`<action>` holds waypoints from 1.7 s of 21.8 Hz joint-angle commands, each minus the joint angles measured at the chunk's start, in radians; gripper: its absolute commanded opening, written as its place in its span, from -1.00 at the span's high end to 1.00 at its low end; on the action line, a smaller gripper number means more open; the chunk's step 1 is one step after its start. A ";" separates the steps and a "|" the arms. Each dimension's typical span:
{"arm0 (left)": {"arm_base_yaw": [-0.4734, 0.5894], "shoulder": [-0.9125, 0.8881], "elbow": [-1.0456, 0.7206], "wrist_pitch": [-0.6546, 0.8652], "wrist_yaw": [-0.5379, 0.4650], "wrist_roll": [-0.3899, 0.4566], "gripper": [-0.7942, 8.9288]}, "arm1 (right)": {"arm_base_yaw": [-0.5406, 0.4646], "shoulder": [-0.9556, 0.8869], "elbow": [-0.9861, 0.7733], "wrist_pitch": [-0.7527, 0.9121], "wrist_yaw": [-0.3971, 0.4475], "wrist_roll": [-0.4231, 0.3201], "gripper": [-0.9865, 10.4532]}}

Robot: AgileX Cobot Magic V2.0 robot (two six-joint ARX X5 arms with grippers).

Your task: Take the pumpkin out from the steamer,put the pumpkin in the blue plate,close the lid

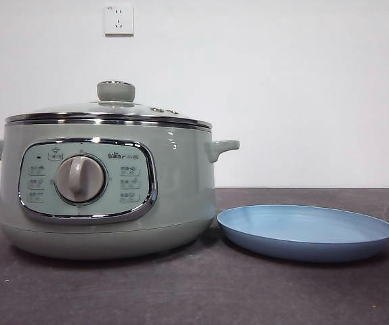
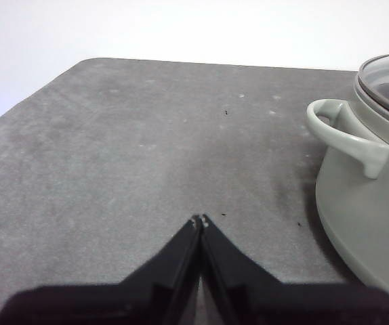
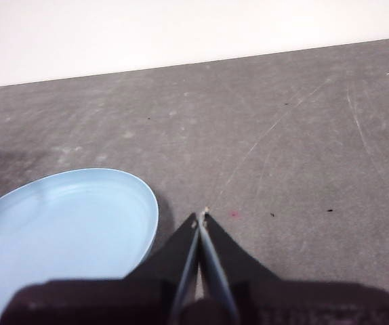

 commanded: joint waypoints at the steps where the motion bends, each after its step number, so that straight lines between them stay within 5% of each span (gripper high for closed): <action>1: 0.003 -0.001 -0.016 0.004 0.003 0.001 0.84 | 0.001 0.001 -0.014 0.006 0.003 0.010 0.83; 4: 0.003 -0.001 -0.016 0.004 0.013 -0.013 0.84 | 0.001 0.001 -0.014 0.006 0.003 0.010 0.83; 6: 0.003 -0.001 -0.016 0.003 0.058 -0.103 0.84 | 0.001 0.001 -0.014 0.006 0.000 0.048 0.83; 11: 0.002 -0.001 -0.016 0.013 0.241 -0.399 0.84 | 0.001 0.001 -0.014 0.006 -0.003 0.350 0.83; 15: 0.002 -0.001 -0.016 0.022 0.350 -0.422 0.84 | 0.001 0.001 -0.014 0.006 -0.003 0.514 0.83; 37: 0.002 0.002 0.153 -0.120 0.364 -0.424 0.85 | 0.001 0.094 0.195 -0.122 -0.085 0.490 0.84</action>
